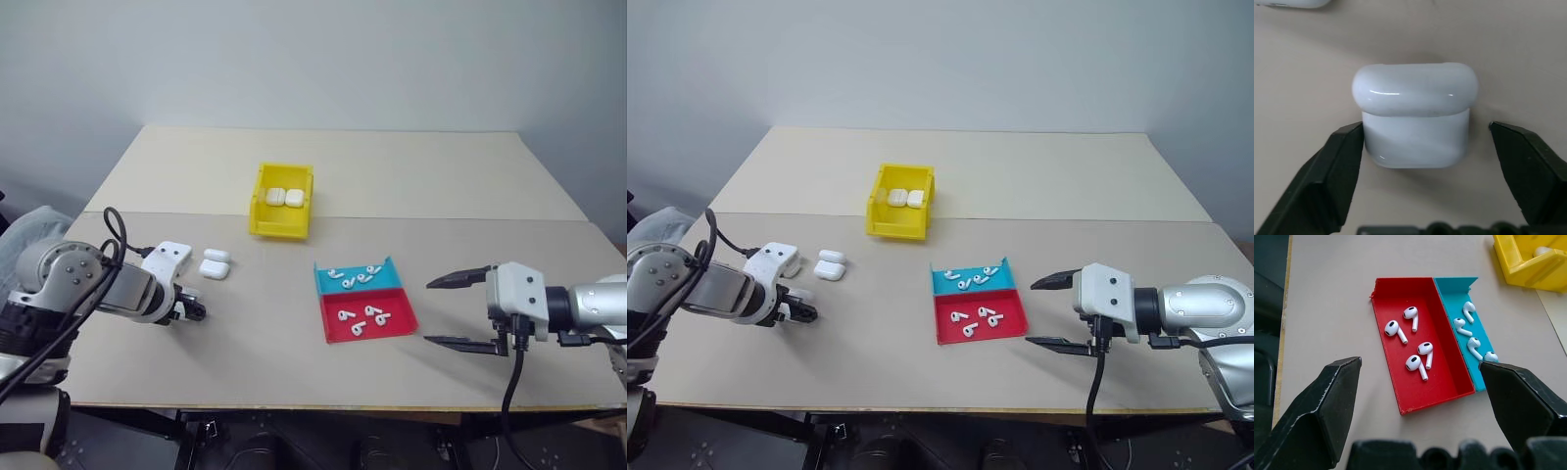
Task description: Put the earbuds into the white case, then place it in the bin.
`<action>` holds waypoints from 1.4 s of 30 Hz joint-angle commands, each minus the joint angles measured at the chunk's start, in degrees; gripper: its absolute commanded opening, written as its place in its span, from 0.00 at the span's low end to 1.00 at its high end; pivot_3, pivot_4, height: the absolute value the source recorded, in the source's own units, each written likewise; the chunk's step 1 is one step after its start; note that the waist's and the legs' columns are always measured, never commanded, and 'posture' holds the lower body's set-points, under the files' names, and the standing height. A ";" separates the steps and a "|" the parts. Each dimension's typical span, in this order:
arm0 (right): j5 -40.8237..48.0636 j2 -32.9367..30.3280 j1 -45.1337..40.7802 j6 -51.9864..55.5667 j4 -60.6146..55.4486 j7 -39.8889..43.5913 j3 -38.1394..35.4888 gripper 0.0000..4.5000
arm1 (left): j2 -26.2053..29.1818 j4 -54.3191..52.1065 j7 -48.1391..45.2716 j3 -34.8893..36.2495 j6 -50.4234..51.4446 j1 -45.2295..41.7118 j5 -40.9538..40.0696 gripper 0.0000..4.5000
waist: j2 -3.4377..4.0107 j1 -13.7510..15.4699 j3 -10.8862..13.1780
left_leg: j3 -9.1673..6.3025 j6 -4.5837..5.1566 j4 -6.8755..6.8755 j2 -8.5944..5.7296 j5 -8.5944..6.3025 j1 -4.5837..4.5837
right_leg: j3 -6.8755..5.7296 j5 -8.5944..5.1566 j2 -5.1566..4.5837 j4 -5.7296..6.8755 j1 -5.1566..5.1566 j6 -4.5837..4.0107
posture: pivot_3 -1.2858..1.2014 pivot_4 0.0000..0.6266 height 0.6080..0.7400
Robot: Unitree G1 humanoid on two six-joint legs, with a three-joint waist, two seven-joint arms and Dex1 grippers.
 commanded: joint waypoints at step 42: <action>-24.41 3.67 -39.44 -15.64 13.80 21.68 33.47 0.88 | -29.74 -15.59 -75.77 5.74 -107.51 41.00 45.80 0.62 | 0.16 -0.18 -0.10 | 0.61 0.43 0.13 0.12 -0.25 -0.15 | -0.10 0.05 0.00 -0.08 -0.13 -0.08 | 0.52 0.24 1.00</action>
